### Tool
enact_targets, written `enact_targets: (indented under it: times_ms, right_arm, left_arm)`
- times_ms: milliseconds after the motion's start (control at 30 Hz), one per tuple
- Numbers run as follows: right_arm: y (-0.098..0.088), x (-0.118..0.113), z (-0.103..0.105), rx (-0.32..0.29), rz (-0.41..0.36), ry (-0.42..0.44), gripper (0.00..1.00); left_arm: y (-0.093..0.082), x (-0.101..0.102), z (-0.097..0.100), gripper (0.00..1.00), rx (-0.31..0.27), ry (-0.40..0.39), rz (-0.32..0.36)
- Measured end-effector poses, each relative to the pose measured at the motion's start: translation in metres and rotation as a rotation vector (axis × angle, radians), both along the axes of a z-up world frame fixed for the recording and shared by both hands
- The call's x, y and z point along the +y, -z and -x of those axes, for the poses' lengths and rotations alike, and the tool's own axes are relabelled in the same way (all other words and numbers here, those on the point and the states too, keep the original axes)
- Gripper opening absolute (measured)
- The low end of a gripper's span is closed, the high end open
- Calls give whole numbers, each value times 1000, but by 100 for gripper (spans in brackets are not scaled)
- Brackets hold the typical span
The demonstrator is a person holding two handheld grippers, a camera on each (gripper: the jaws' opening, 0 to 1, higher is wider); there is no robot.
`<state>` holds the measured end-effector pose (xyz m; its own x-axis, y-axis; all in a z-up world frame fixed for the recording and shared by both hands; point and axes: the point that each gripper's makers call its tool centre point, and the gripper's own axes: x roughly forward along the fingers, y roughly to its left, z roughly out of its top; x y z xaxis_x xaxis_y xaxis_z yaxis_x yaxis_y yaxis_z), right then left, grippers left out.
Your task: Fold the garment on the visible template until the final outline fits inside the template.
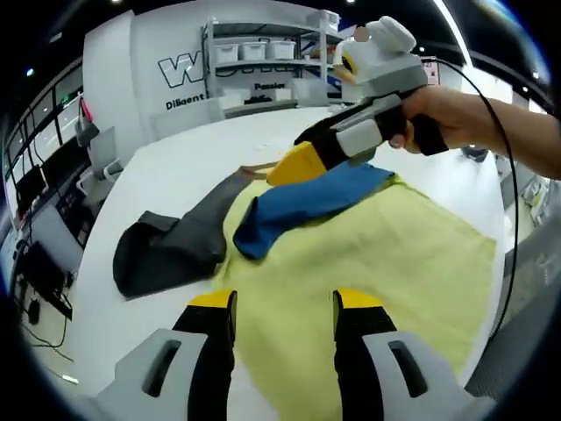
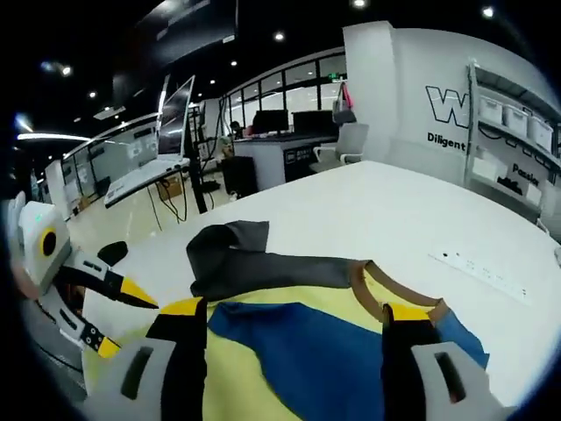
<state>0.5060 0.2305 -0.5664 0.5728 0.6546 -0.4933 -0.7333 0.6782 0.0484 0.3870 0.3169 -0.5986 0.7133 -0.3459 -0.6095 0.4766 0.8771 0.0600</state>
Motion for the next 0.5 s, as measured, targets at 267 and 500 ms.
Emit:
enact_targets:
  times_ms: [267, 500]
  right_arm:
    - [8, -37, -3, -14, 31, 54, 80]
    - [19, -76, -12, -16, 86, 125, 78]
  left_arm:
    - [-4, -1, -31, 36, -67, 15, -37]
    - [-1, -2, -53, 34, -95, 14, -25]
